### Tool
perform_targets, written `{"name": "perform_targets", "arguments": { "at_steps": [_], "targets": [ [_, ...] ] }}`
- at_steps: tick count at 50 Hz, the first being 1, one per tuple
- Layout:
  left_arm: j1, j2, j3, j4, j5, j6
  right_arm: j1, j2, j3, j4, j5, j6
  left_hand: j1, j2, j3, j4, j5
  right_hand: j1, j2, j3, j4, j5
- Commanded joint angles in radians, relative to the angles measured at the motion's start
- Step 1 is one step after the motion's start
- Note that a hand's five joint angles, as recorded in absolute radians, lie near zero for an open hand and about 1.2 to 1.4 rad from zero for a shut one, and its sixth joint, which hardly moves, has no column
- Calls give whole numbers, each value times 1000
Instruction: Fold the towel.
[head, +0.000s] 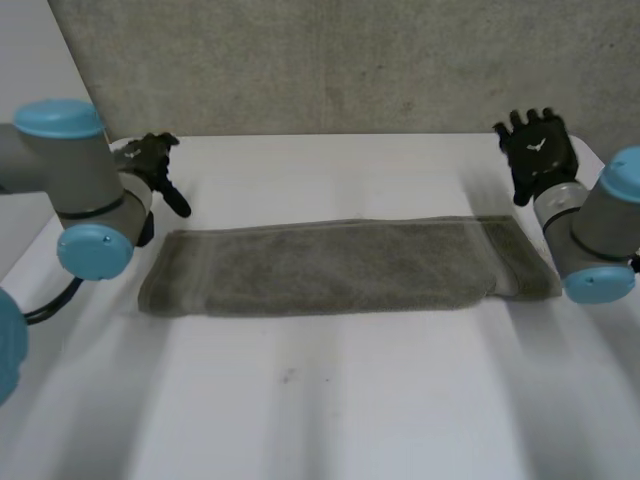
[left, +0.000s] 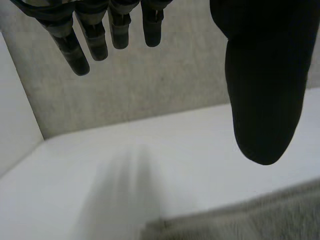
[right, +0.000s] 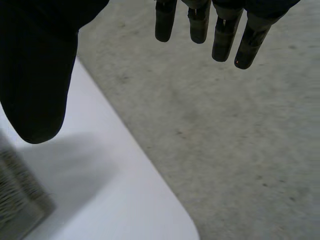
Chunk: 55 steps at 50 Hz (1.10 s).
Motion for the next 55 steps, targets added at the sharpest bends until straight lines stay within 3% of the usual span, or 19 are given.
{"name": "perform_targets", "arguments": {
  "at_steps": [1, 11, 15, 19, 29, 39, 42, 44, 45, 46, 55],
  "targets": [
    [14, 190, -177, 4, 0, 0, -11, -195, 130, 50, 51, 85, -2, 1, 2, -1, -32, -14, 1, -1, -8, -51],
    [17, 420, -524, 62, 22, 5, -54, -358, 256, 444, 18, 112, -2, 1, 2, -1, -32, 5, 20, 18, 11, -32],
    [17, 504, -680, 114, 57, 5, -72, -382, 297, 501, 12, 126, -2, 1, 2, -1, -32, 114, 128, 126, 119, 76],
    [15, 546, -762, 153, 80, 5, -111, -390, 375, 492, -1, 148, -2, 1, 2, -1, -32, 337, 351, 350, 343, 300],
    [14, 589, -908, 243, 94, 5, -161, -344, 488, 341, -106, 154, -2, 1, 2, -1, -32, 448, 463, 461, 454, 411],
    [17, 586, -917, 247, 95, 5, -171, -218, 480, 248, -136, 160, -2, 1, 2, -1, -32, 505, 519, 517, 510, 467],
    [17, 586, -923, 248, 95, 5, -183, -192, 462, 241, -150, 161, -2, 1, 2, -1, -32, 660, 675, 673, 666, 623],
    [17, 586, -925, 251, 95, 5, -190, -174, 451, 225, -157, 169, -2, 1, 2, -1, -32, 987, 1002, 1000, 993, 950],
    [18, 586, -926, 256, 95, 5, -190, -174, 451, 225, -157, 169, -2, 1, 2, -1, -32, 989, 1003, 1002, 995, 952],
    [18, 586, -926, 256, 95, 5, -194, -171, 446, 215, -160, 177, -2, 1, 2, -1, -32, 1206, 1220, 1219, 1212, 1169],
    [18, 588, -928, 260, 94, 4, -263, -238, 443, 179, -130, 175, -2, 1, 2, -1, -32, 1208, 1223, 1221, 1214, 1171]
  ]
}}
